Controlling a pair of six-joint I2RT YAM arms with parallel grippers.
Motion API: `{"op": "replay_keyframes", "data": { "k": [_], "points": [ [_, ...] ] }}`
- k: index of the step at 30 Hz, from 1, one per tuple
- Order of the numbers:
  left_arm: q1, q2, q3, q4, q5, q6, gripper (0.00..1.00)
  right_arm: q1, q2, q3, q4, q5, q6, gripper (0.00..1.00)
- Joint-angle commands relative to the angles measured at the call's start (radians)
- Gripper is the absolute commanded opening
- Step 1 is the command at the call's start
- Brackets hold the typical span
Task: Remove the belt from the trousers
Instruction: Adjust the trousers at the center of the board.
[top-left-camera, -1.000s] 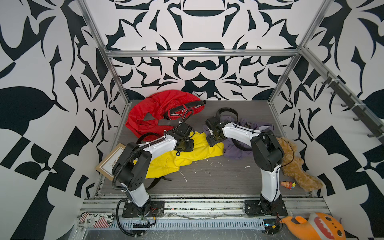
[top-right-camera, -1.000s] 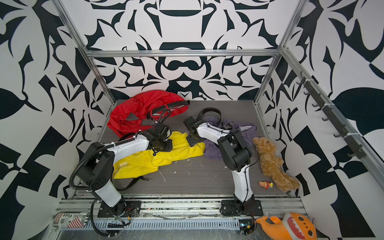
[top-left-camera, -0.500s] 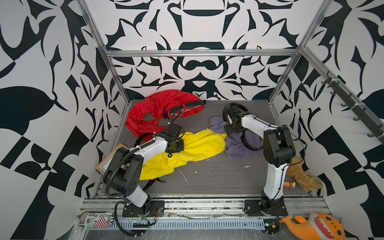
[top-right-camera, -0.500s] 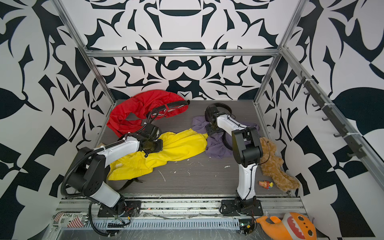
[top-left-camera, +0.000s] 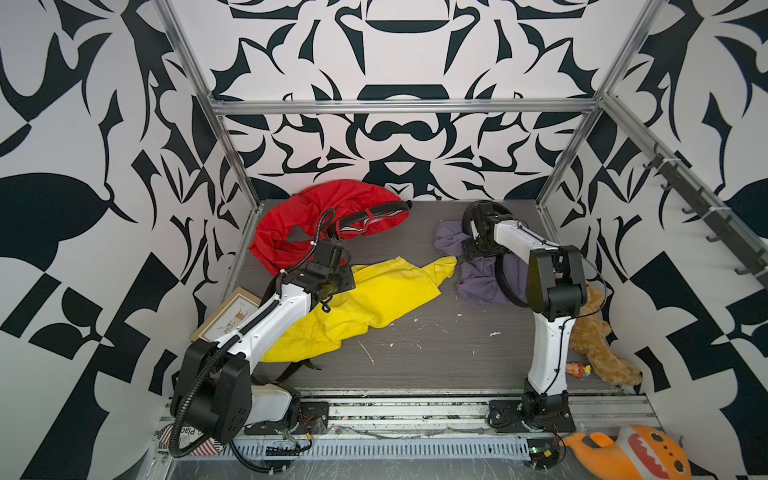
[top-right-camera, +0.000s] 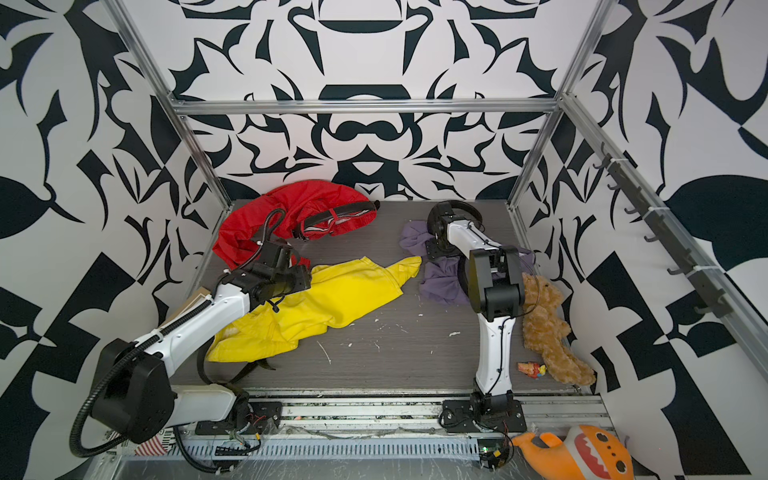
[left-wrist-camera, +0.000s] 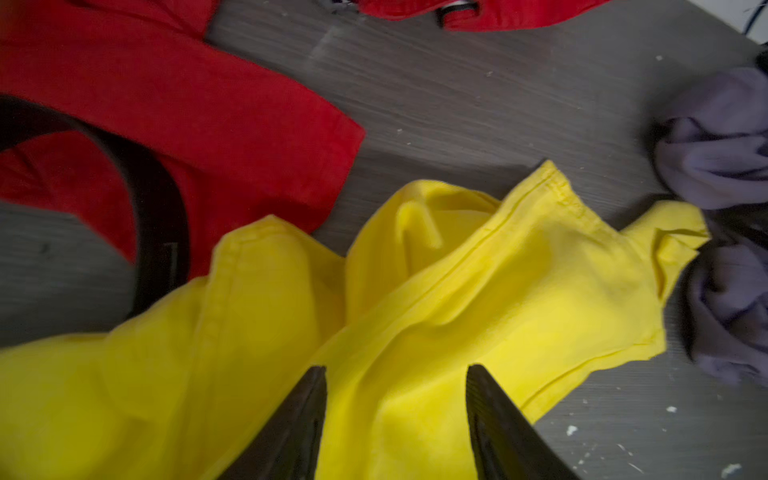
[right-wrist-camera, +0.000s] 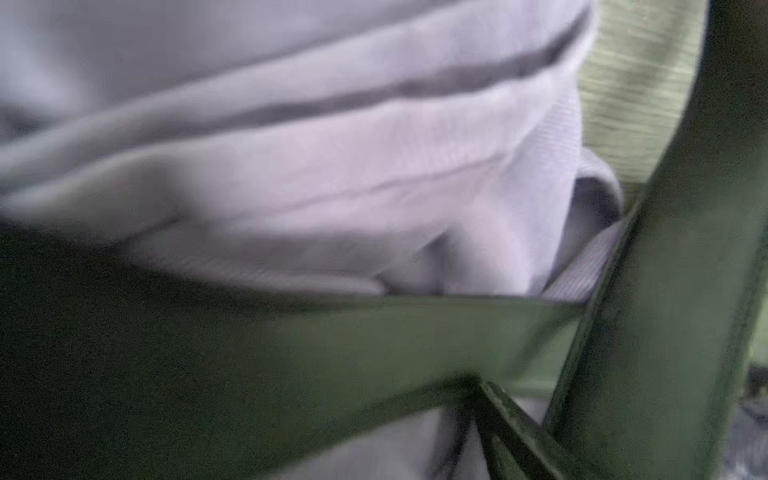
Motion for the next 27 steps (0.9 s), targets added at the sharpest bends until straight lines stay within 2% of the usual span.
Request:
{"op": "replay_keyframes", "data": {
  "k": [1,6,9,11,16,20,23,25,27],
  "points": [
    [-0.114,0.087,0.111,0.017,0.036,0.005,0.64,0.075,-0.172,-0.022,-0.048,-0.072,0.045,0.86],
    [-0.241,0.339,0.306,0.048,0.146,-0.013,0.78,0.146,-0.307,-0.127,-0.033,-0.140,0.136,0.86],
    [-0.282,0.405,0.378,-0.020,0.060,-0.048,0.78,0.202,-0.379,-0.242,0.046,-0.252,0.217,0.86],
    [-0.280,0.353,0.316,0.007,0.010,-0.087,0.78,0.235,-0.387,-0.303,0.084,-0.310,0.265,0.87],
    [-0.240,0.131,0.145,-0.024,-0.121,-0.122,0.83,0.275,-0.330,-0.382,0.160,-0.342,0.298,0.89],
    [-0.191,-0.040,0.049,-0.066,-0.160,-0.117,0.84,0.323,-0.245,-0.332,0.165,-0.301,0.279,0.91],
    [-0.154,-0.152,0.004,-0.102,-0.177,-0.112,0.89,0.366,-0.162,-0.263,0.137,-0.266,0.266,0.91],
    [-0.133,-0.199,-0.018,-0.122,-0.182,-0.110,0.89,0.385,-0.114,-0.241,0.141,-0.260,0.274,0.87],
    [-0.121,-0.235,-0.032,-0.132,-0.187,-0.109,0.89,0.391,-0.086,-0.244,0.173,-0.282,0.294,0.73]
  ]
}}
